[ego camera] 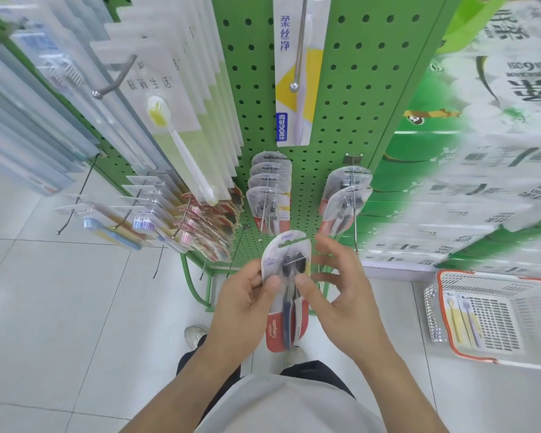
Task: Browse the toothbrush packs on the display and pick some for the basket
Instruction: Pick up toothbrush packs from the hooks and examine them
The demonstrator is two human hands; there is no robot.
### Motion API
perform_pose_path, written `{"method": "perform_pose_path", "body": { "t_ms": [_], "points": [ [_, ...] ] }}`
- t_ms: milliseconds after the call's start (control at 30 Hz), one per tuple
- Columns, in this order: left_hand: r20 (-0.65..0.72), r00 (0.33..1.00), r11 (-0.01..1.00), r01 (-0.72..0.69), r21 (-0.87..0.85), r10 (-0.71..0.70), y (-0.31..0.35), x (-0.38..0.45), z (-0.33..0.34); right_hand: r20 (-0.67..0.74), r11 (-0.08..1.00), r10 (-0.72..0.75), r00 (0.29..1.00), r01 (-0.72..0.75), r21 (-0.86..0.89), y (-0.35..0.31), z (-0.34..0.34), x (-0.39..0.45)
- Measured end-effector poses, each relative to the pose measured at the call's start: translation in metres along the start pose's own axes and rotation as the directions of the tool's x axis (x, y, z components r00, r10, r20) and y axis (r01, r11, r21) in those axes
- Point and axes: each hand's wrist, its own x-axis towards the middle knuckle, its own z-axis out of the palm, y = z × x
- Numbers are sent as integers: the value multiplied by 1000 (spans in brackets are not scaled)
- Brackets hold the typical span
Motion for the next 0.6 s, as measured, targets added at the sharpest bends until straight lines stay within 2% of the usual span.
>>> {"method": "perform_pose_path", "body": {
  "t_ms": [67,133,300,467,600],
  "points": [
    [11,1000,998,16,-63,-16,-1,1,-1,74,999,42,996,-44,27,-3,1,2],
    [-3,1000,997,19,-75,-19,-3,2,-1,83,998,40,996,-43,40,-6,2,3],
    [-30,999,999,46,21,-46,-10,10,2,-107,993,40,993,-28,113,-8,-8,6],
    [134,991,992,-2,124,-15,-8,20,23,-272,995,76,959,-55,81,-4,-28,7],
    [249,968,963,-91,253,26,-9,26,41,-302,993,98,948,-112,-29,5,-42,5]
  ]
}}
